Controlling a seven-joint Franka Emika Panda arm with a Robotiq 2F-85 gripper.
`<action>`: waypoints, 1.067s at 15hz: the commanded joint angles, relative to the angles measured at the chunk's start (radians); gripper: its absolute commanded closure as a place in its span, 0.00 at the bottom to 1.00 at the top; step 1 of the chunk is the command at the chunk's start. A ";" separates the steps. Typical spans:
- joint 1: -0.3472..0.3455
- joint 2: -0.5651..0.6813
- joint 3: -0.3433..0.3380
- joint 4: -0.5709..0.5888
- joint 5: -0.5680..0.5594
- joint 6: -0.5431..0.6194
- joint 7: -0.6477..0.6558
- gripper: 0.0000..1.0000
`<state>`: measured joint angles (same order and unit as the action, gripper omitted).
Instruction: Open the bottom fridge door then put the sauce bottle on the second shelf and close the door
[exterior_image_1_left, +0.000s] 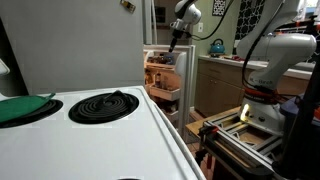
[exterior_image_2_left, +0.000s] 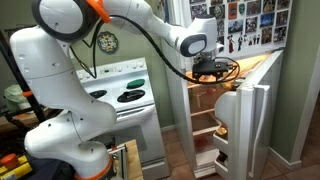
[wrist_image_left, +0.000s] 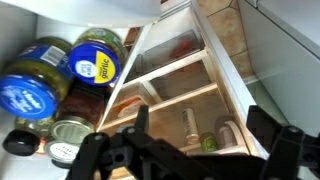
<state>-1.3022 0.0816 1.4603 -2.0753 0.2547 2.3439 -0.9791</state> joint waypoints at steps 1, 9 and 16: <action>-0.010 -0.004 0.001 0.007 0.001 -0.001 -0.002 0.00; -0.036 -0.031 -0.045 0.061 -0.008 0.053 0.043 0.00; 0.107 -0.048 -0.352 0.156 -0.032 0.094 0.142 0.00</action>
<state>-1.3472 0.0598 1.3051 -1.9241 0.2443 2.4138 -0.8996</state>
